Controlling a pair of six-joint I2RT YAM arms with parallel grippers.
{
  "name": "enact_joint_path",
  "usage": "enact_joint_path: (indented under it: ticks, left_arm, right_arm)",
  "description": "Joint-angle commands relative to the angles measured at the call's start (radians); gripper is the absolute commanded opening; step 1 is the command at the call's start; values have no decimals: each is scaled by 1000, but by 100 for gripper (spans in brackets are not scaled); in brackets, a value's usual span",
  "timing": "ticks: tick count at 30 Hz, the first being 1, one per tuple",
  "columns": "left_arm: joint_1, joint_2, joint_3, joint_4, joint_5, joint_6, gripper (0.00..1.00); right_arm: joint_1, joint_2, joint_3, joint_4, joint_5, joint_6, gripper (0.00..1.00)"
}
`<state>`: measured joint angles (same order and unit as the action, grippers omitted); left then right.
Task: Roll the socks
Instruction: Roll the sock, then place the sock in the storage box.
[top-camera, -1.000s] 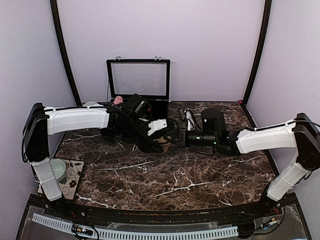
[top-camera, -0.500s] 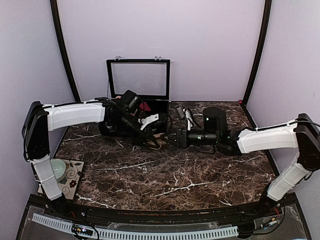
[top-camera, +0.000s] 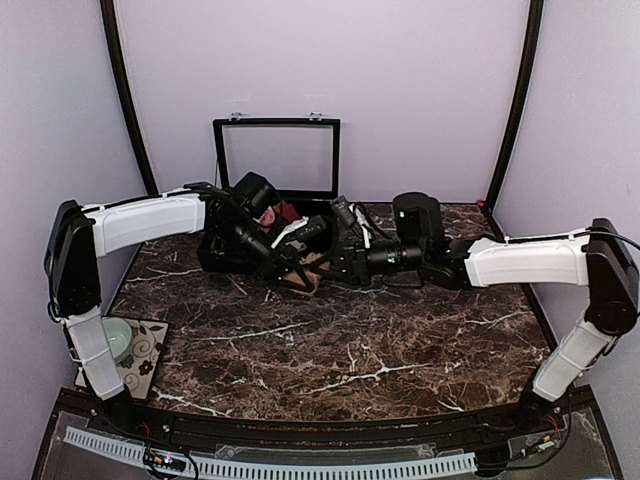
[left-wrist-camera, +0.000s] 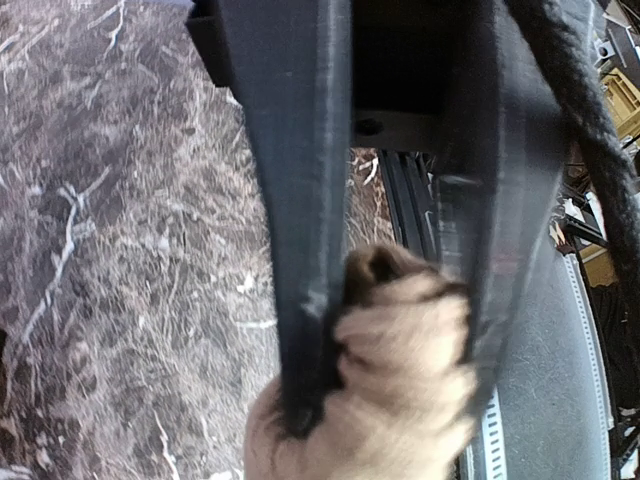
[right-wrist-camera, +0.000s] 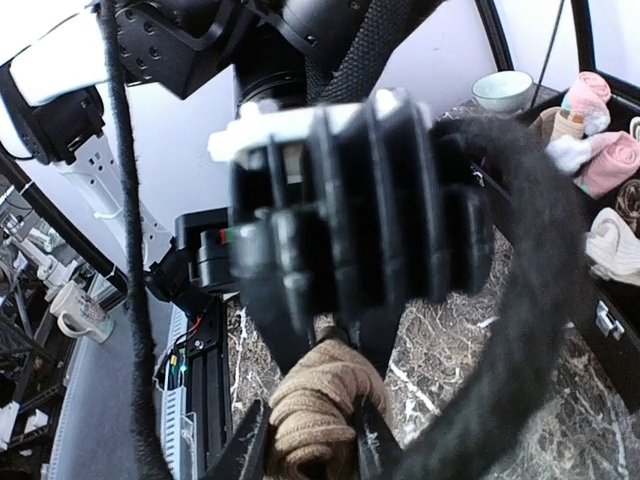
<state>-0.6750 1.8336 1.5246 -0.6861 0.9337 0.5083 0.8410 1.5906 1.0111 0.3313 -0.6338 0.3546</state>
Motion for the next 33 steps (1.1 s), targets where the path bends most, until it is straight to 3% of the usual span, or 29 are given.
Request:
enact_joint_path:
  ticks: [1,2,7,10,11,17,21,26,33]
  left_arm:
    - [-12,-17,42,18,45,21,0]
    - [-11,-21,44,21,38,19,2]
    - [-12,-42,48,40,-23,3,27]
    - [-3,-55,36,67,-142,-11,58]
    - [5,-58,31,71,-203,-13,63]
    - [197,-71,14,48,-452,-51,65]
    - [331,-181,-111,99,-427,-33,67]
    - [416,-288,-265,82,-429,34,67]
    - [482,-391,-412,97,-437,75,66]
  right_arm:
    - [12,64,43,-87,-77,-40,7]
    - [8,72,48,-104,-76,-46,0]
    - [-34,103,76,-161,-48,-54,0]
    - [-81,127,130,-215,-3,-101,0]
    - [-96,137,169,-242,23,-129,0]
    - [-201,299,472,-373,195,-292,0]
    - [-225,447,675,-425,354,-406,0]
    - [-233,641,911,-492,515,-525,0]
    - [-235,801,1042,-434,637,-619,0]
